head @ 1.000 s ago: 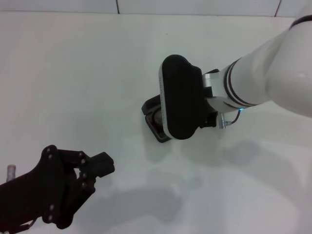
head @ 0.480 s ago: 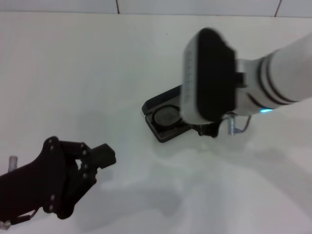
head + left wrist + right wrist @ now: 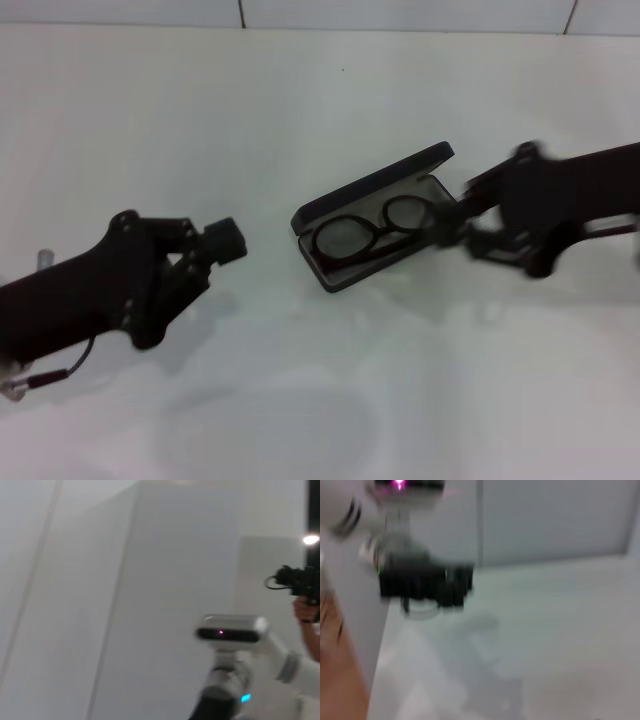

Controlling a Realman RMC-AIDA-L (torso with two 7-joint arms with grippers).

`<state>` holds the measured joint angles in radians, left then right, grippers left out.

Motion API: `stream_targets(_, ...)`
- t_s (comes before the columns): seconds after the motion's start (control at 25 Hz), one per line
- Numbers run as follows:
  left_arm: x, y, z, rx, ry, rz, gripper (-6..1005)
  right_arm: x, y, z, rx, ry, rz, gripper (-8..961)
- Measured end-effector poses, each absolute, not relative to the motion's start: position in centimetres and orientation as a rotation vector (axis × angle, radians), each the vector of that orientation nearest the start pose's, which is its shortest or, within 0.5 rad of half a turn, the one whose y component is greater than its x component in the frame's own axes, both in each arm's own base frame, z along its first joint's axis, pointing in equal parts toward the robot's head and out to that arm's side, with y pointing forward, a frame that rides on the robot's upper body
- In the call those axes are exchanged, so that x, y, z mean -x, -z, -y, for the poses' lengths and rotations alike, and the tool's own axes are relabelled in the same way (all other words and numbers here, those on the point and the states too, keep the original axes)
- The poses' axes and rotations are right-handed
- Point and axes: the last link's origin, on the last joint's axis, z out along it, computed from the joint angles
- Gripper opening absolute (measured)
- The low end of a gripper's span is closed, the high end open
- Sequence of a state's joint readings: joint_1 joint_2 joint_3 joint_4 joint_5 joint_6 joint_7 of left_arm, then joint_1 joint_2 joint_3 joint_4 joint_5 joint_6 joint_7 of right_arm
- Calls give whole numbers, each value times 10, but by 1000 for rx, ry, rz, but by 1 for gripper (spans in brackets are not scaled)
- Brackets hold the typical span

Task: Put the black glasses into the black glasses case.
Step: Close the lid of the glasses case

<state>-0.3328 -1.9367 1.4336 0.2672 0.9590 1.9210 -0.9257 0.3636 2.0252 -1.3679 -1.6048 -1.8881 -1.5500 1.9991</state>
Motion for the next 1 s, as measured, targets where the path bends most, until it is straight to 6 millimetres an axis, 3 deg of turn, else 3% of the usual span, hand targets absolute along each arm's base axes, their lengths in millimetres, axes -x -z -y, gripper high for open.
stream_targets(0.12, 273, -7, -248, 2537, 1398, 464, 49, -154, -57, -298, 2865, -476, -284, 175)
stream_targets(0.28, 267, 7, -267, 2582, 1307, 526, 49, -206, -86, -286, 2704, -547, -429, 178)
stream_targets(0.36, 264, 19, -273, 2624, 1236, 556, 49, -230, -95, -282, 2650, -568, -526, 179)
stream_targets(0.52, 264, 45, -283, 2691, 1073, 640, 50, -260, -105, -274, 2581, -628, -630, 181)
stream_targets(0.76, 269, 64, -289, 2690, 929, 718, 50, -282, -117, -270, 2494, -680, -681, 185)
stream_targets(1.0, 280, 72, -293, 2675, 791, 743, 49, -285, -114, -279, 2481, -722, -664, 188)
